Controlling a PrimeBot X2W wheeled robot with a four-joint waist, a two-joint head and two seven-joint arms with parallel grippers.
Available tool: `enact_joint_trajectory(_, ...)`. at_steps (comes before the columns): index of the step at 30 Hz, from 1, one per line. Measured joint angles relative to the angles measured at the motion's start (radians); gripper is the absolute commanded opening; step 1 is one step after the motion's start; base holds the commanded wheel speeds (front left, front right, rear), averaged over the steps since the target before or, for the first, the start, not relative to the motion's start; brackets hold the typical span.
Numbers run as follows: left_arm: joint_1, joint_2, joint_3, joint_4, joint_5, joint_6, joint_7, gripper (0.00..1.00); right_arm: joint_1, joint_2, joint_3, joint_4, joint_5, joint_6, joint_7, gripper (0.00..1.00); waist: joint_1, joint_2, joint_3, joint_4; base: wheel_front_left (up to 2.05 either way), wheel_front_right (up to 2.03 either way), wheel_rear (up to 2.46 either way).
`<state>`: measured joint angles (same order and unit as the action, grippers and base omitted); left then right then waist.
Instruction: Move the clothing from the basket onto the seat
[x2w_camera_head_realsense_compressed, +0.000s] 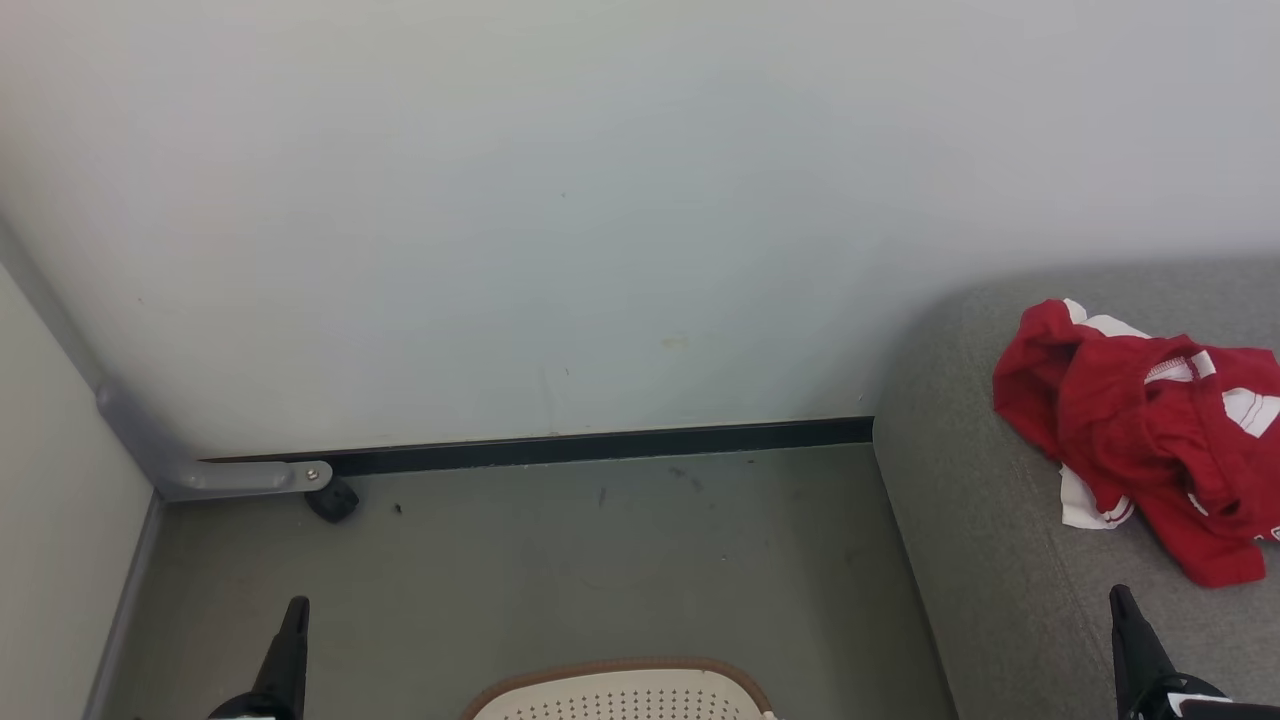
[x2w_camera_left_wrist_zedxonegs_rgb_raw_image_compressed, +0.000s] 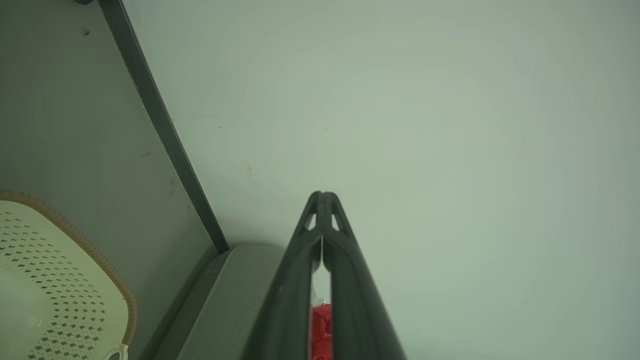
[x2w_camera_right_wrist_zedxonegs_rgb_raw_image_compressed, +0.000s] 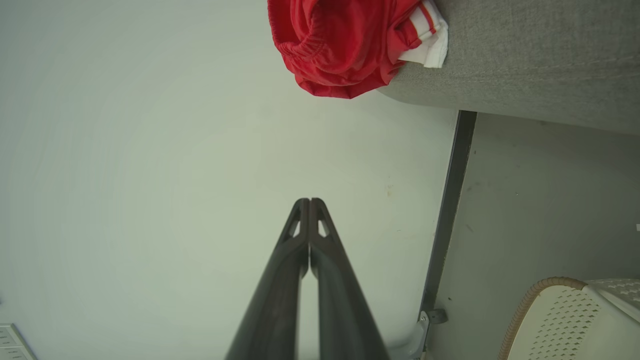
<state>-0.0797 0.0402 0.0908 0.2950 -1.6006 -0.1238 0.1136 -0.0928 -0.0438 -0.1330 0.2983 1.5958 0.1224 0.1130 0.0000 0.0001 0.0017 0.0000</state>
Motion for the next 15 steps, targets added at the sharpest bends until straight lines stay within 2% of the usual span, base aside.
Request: enact_joint_trajectory(15,0.0,0.0,0.0,0.0,0.0,0.0,0.0,0.0,0.0,0.0,0.0,0.0,0.0,0.0,0.0,0.0,0.0,0.0,0.0,0.0,0.0,0.0,0.0)
